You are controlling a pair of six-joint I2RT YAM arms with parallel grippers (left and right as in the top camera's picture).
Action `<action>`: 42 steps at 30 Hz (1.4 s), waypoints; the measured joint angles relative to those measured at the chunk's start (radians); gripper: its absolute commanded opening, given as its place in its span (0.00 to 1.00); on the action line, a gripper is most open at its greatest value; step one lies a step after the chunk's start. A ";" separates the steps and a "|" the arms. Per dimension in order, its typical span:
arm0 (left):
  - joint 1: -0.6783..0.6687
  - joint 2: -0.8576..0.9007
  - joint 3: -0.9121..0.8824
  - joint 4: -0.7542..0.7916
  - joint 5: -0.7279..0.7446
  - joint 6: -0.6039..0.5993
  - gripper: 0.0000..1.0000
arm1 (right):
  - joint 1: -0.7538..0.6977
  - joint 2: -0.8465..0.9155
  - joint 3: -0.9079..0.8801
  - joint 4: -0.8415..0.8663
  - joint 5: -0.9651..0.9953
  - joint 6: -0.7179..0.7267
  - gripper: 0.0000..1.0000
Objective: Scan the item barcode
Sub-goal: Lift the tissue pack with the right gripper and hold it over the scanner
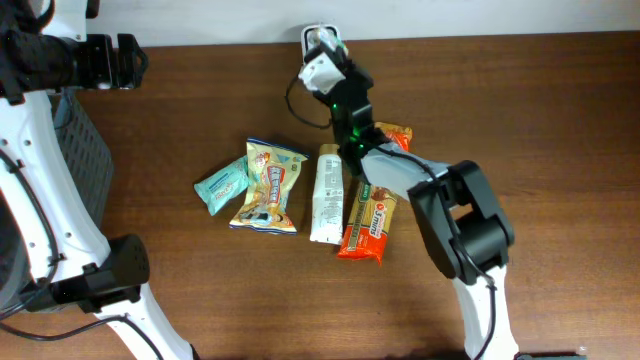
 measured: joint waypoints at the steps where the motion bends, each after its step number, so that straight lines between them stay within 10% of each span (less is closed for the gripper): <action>1: 0.000 0.000 0.000 0.000 0.000 0.000 0.99 | -0.012 0.020 0.000 -0.006 -0.006 -0.027 0.04; 14: 0.000 0.000 0.000 0.000 0.000 0.000 0.99 | -0.036 0.025 0.015 -0.039 -0.062 -0.153 0.04; 24: 0.000 0.000 0.000 0.000 0.000 0.000 0.99 | 0.006 0.032 0.601 -0.930 -0.050 0.279 0.04; 42: 0.000 0.000 0.000 0.000 0.000 0.000 0.99 | -0.038 0.222 0.664 -0.792 -0.059 0.063 0.04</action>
